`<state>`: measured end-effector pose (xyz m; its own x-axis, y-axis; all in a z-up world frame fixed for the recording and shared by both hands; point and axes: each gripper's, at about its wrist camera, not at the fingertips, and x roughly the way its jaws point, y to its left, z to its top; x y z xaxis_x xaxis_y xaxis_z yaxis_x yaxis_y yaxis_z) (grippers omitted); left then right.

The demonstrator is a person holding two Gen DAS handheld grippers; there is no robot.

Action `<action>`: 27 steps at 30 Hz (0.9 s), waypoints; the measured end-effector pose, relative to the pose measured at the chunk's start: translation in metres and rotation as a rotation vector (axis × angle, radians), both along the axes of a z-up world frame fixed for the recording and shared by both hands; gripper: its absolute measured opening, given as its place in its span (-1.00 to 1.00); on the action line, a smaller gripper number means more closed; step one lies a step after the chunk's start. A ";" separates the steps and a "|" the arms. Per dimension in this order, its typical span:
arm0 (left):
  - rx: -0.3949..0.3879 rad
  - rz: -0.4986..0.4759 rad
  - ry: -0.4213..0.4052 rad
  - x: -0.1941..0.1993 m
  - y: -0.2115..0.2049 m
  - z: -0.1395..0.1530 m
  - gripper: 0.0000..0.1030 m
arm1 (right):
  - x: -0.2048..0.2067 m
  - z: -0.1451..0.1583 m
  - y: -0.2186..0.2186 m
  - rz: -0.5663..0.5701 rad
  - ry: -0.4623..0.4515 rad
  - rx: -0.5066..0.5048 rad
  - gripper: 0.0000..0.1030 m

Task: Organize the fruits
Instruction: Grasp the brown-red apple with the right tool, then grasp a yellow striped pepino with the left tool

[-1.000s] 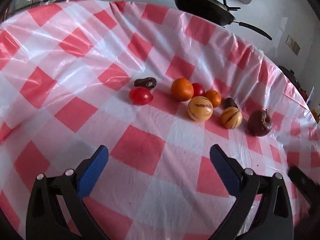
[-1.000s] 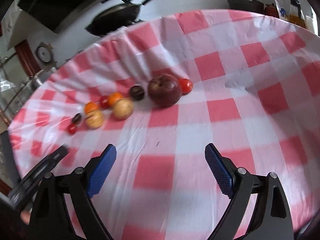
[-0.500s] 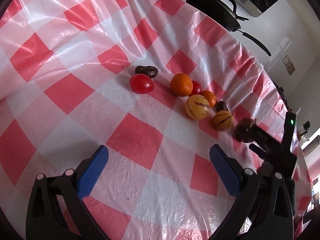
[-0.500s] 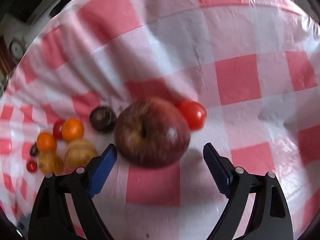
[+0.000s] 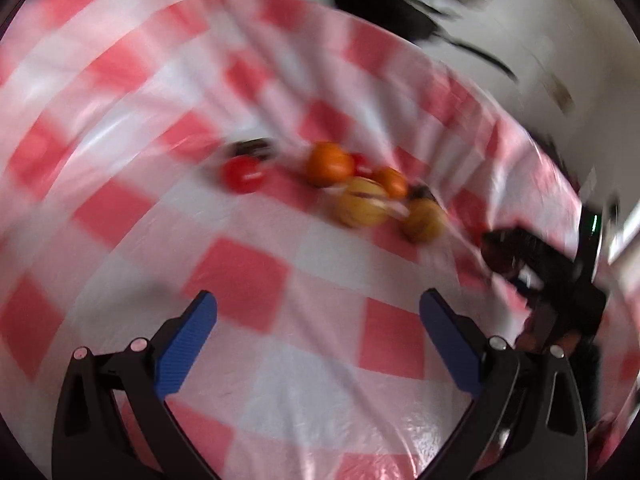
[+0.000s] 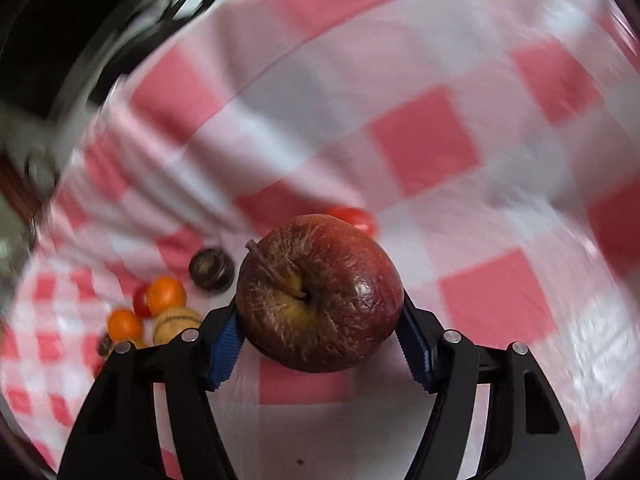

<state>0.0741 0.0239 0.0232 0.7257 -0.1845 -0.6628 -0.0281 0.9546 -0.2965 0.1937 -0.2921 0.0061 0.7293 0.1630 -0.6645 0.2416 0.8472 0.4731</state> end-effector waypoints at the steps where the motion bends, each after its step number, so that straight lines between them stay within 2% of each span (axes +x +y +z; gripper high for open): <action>1: 0.047 -0.045 -0.015 0.006 -0.013 0.002 0.97 | -0.003 -0.001 -0.009 -0.038 -0.009 0.037 0.29; 3: 0.108 -0.122 -0.025 0.022 -0.038 0.004 0.97 | -0.009 -0.005 -0.025 -0.111 -0.021 0.096 0.29; 5: 0.121 -0.178 -0.014 0.046 -0.060 0.003 0.93 | -0.010 -0.009 -0.036 -0.149 -0.028 0.135 0.29; 7: 0.108 -0.204 0.026 0.069 -0.074 -0.002 0.67 | -0.009 -0.011 -0.043 -0.176 -0.035 0.154 0.29; 8: 0.096 -0.217 0.043 0.078 -0.078 -0.004 0.62 | -0.010 -0.009 -0.041 -0.175 -0.039 0.155 0.29; 11: 0.098 -0.206 0.073 0.109 -0.093 -0.009 0.57 | -0.009 -0.004 -0.035 -0.150 -0.065 0.116 0.29; 15: 0.177 -0.164 0.104 0.133 -0.104 -0.014 0.57 | -0.015 0.001 -0.018 -0.121 -0.083 0.055 0.29; 17: 0.195 -0.151 0.130 0.144 -0.107 -0.018 0.50 | -0.015 0.002 -0.014 -0.112 -0.089 0.033 0.29; 19: 0.262 -0.137 0.132 0.146 -0.113 -0.018 -0.06 | -0.014 0.004 -0.009 -0.098 -0.094 0.022 0.29; 22: 0.244 -0.168 0.118 0.135 -0.109 -0.016 -0.10 | -0.013 0.004 -0.008 -0.102 -0.088 0.026 0.30; 25: 0.248 -0.179 0.103 0.103 -0.097 -0.013 -0.10 | -0.011 0.004 -0.006 -0.094 -0.087 0.028 0.29; 27: 0.221 -0.182 0.094 0.068 -0.083 -0.009 -0.10 | -0.014 0.005 -0.008 -0.091 -0.087 0.028 0.29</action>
